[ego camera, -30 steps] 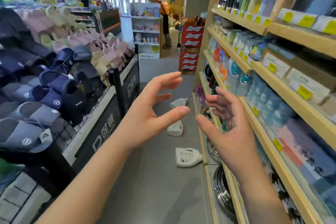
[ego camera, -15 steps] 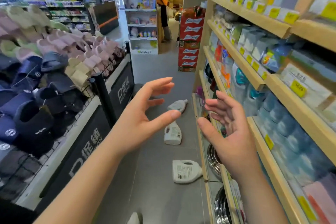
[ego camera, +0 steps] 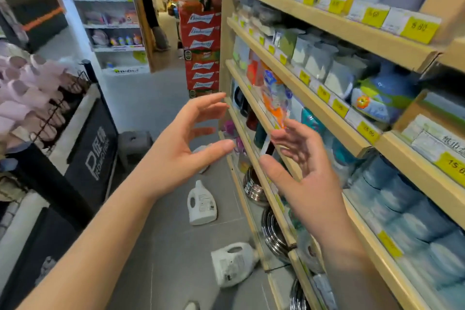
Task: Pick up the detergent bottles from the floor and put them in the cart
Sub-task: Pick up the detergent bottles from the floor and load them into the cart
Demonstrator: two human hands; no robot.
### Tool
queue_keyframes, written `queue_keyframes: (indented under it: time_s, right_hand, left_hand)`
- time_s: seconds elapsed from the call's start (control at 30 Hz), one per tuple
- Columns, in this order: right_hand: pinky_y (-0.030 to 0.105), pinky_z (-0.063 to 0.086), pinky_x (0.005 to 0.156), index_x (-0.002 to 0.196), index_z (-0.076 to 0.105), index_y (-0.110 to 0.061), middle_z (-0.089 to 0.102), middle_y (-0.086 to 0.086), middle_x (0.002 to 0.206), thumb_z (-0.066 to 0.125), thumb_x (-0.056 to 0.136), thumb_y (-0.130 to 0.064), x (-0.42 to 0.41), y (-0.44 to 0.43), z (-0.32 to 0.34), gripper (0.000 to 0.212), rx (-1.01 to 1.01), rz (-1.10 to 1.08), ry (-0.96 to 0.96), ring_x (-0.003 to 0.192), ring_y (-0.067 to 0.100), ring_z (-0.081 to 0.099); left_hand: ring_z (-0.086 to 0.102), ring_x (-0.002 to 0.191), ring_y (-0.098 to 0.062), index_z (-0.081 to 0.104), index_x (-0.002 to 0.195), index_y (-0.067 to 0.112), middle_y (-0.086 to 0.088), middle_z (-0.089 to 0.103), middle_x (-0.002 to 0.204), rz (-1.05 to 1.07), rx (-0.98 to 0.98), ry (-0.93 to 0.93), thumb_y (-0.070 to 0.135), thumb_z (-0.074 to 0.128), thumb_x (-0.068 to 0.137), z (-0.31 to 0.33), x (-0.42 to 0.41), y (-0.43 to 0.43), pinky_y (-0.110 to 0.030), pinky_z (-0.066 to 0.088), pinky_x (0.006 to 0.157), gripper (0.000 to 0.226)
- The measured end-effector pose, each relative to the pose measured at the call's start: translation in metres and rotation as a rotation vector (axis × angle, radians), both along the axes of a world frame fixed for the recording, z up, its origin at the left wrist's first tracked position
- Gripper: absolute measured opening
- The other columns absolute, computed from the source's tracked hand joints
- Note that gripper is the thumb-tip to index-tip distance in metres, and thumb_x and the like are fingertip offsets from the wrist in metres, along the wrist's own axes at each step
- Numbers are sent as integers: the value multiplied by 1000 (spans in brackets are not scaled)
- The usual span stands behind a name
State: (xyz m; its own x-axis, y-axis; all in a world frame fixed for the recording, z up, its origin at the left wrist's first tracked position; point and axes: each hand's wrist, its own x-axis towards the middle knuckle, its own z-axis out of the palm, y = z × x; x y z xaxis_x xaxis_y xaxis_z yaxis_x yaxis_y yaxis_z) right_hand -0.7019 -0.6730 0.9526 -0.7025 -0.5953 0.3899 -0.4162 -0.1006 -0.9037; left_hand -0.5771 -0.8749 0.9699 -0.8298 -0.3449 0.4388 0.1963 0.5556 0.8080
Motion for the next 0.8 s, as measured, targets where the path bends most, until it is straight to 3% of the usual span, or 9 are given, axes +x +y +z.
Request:
queue_keyframes:
  time_s: [0.13, 0.27, 0.4, 0.53, 0.6, 0.7, 0.8]
  right_hand:
    - [27, 47, 112, 141, 52, -38, 68, -13, 128, 85, 86, -41, -22, -59, -3, 64, 19, -49, -42, 128, 6, 62]
    - [23, 48, 109, 143, 51, -33, 68, -9, 128, 82, 84, -33, -41, -94, -19, 66, 63, -118, -51, 127, 8, 63]
    - [20, 48, 108, 146, 48, -35, 66, -12, 133, 81, 85, -46, -62, -108, -40, 70, 126, -163, -64, 130, 5, 62]
    - [33, 49, 112, 141, 50, -42, 68, -10, 132, 78, 82, -49, -85, -120, -76, 65, 125, -185, -166, 131, 11, 63]
    - [37, 48, 113, 143, 51, -40, 68, -8, 133, 81, 84, -45, -93, -123, -98, 66, 131, -189, -217, 131, 13, 63]
    - [32, 49, 111, 143, 51, -39, 68, -10, 132, 85, 83, -41, -102, -128, -140, 68, 166, -191, -298, 130, 10, 63]
    - [24, 49, 110, 145, 49, -39, 67, -14, 133, 83, 82, -49, -107, -131, -197, 72, 185, -183, -356, 130, 5, 62]
  left_hand:
    - [54, 142, -12, 41, 157, 30, 16, 59, 146, -66, 48, -19, 49, 73, 91, -16, -36, -63, -46, 48, 116, 75]
    - [55, 141, -10, 39, 158, 29, 15, 59, 145, -124, 118, -47, 52, 73, 90, -36, -74, -104, -37, 49, 116, 80]
    - [55, 140, -11, 40, 156, 32, 14, 60, 145, -171, 186, -97, 49, 72, 90, -59, -105, -121, -27, 48, 112, 75]
    - [56, 137, -8, 42, 153, 33, 13, 61, 142, -161, 226, -162, 53, 75, 87, -92, -130, -131, -29, 50, 110, 76]
    - [56, 138, -8, 43, 150, 40, 15, 62, 141, -154, 263, -202, 64, 77, 84, -112, -139, -133, -31, 49, 111, 78]
    - [57, 137, -11, 44, 146, 47, 14, 62, 141, -133, 282, -254, 72, 74, 81, -152, -151, -135, -34, 50, 112, 76]
    - [57, 136, -11, 45, 146, 43, 12, 62, 141, -130, 290, -301, 61, 78, 84, -209, -164, -139, -35, 50, 111, 73]
